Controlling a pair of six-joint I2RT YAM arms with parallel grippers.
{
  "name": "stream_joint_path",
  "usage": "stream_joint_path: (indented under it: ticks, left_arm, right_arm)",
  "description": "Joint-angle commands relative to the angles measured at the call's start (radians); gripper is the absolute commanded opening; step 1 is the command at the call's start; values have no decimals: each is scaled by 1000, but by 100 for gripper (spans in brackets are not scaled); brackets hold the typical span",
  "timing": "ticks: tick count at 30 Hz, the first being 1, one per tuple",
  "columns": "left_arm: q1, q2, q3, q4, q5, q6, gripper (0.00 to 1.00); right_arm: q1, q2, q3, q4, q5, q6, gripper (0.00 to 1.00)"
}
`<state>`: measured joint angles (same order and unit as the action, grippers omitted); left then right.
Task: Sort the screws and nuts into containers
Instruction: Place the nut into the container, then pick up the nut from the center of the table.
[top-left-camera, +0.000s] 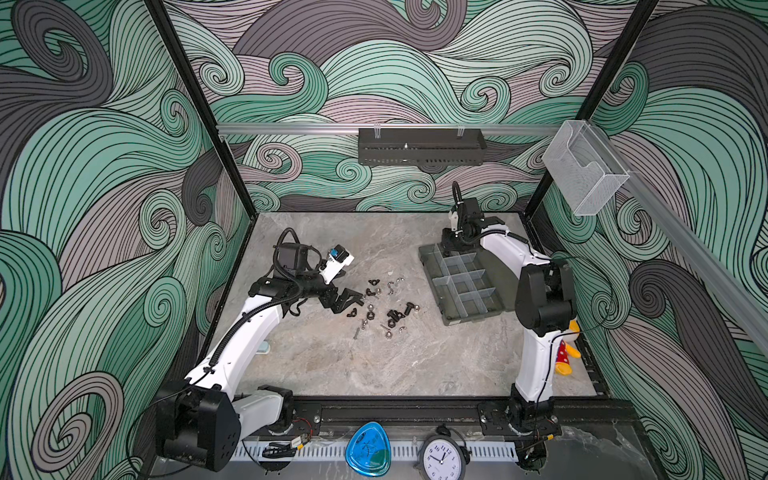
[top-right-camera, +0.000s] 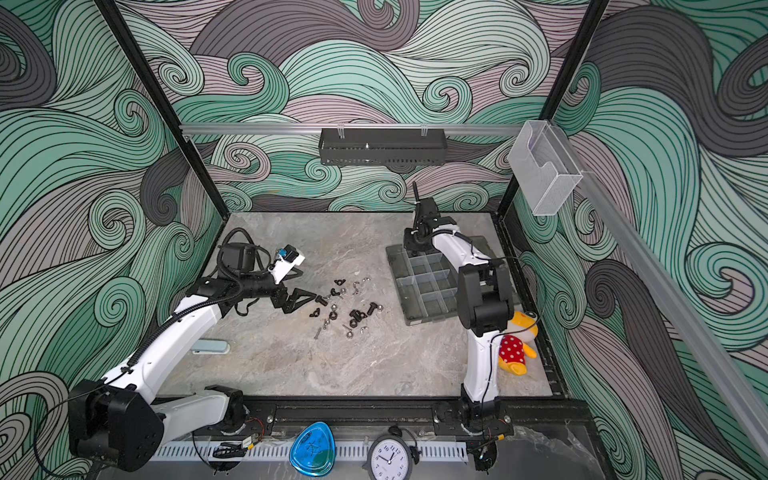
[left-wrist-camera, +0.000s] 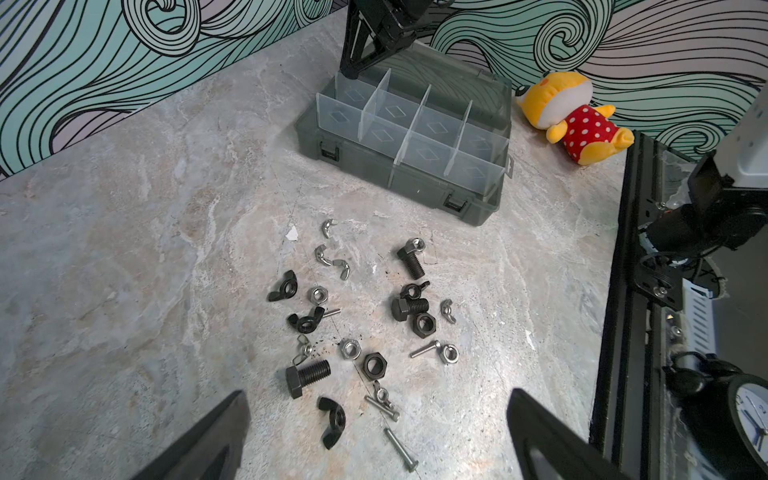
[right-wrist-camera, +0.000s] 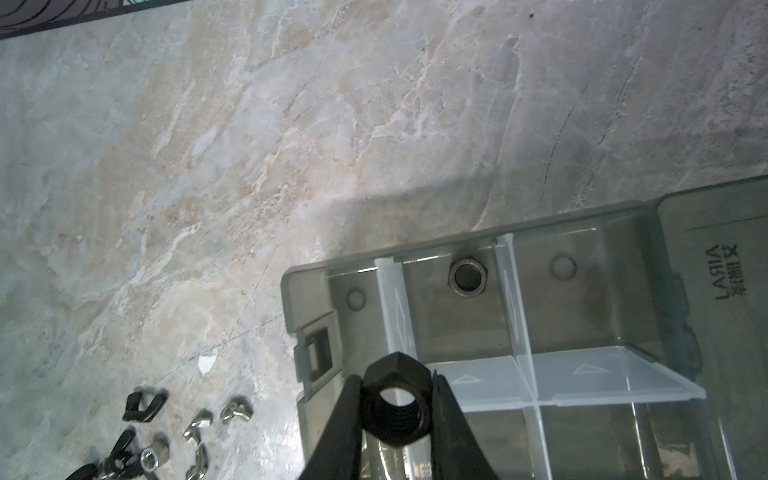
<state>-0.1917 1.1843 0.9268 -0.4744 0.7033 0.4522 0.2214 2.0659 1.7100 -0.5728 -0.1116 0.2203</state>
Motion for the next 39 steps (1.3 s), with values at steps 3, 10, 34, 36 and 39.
stream_joint_path:
  ticks: [3, 10, 34, 36, 39]
  left_arm:
    - [6, 8, 2, 2, 25, -3, 99]
    - [6, 6, 3, 3, 28, -4, 99]
    - [10, 27, 26, -202, -90, 193, 99]
    - [10, 35, 35, -235, -126, 213, 99]
    - [10, 36, 37, -254, -157, 230, 99]
  right_arm:
    - [-11, 53, 36, -18, 1, -22, 20]
    - [-8, 56, 26, -18, 5, -25, 31]
    - [336, -450, -539, 114, -56, 22, 46]
    - [399, -469, -582, 152, -83, 27, 47]
    - [485, -462, -591, 183, -68, -11, 50]
